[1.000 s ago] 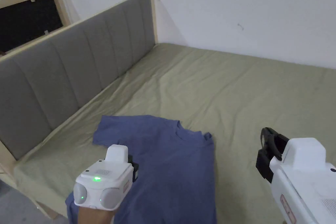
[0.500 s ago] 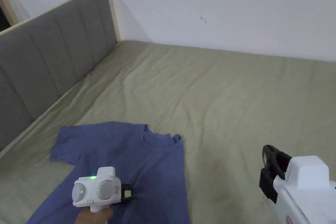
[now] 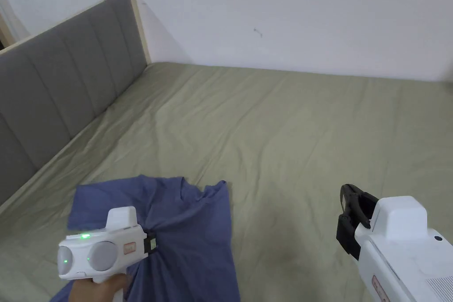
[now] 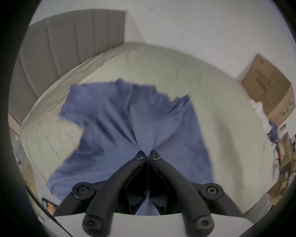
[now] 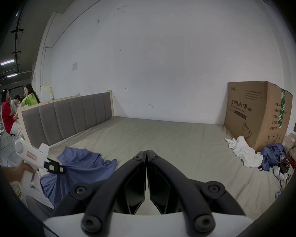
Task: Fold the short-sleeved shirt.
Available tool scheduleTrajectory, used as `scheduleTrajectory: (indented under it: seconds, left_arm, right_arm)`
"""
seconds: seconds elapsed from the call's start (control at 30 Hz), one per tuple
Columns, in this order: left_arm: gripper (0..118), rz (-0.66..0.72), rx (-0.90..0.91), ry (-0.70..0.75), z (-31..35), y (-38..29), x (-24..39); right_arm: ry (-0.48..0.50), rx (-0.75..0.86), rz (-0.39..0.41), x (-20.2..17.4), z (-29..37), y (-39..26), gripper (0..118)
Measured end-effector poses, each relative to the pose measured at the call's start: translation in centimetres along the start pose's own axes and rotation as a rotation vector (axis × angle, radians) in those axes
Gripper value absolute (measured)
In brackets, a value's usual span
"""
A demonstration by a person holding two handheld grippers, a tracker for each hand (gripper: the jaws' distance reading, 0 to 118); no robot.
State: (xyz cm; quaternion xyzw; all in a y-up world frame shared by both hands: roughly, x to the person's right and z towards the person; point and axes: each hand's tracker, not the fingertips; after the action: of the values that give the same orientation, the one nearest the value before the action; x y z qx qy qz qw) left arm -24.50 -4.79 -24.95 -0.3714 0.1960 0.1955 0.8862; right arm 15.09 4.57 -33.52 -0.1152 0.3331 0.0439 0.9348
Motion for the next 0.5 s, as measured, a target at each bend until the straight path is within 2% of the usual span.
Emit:
scheduleTrajectory:
  seconds: [0.27, 0.5]
  left_arm:
    - [0, -0.181, 0.185, -0.171, 7.7, 6.2, 9.7]
    - [0, -0.412, 0.291, -0.332, 12.0, 9.8, 21.8]
  right_arm:
    - [-0.043, 0.058, -0.020, 2.9, 4.4, 1.2, 0]
    - [-0.149, 0.106, -0.036, 7.4, 8.5, 1.3, 0]
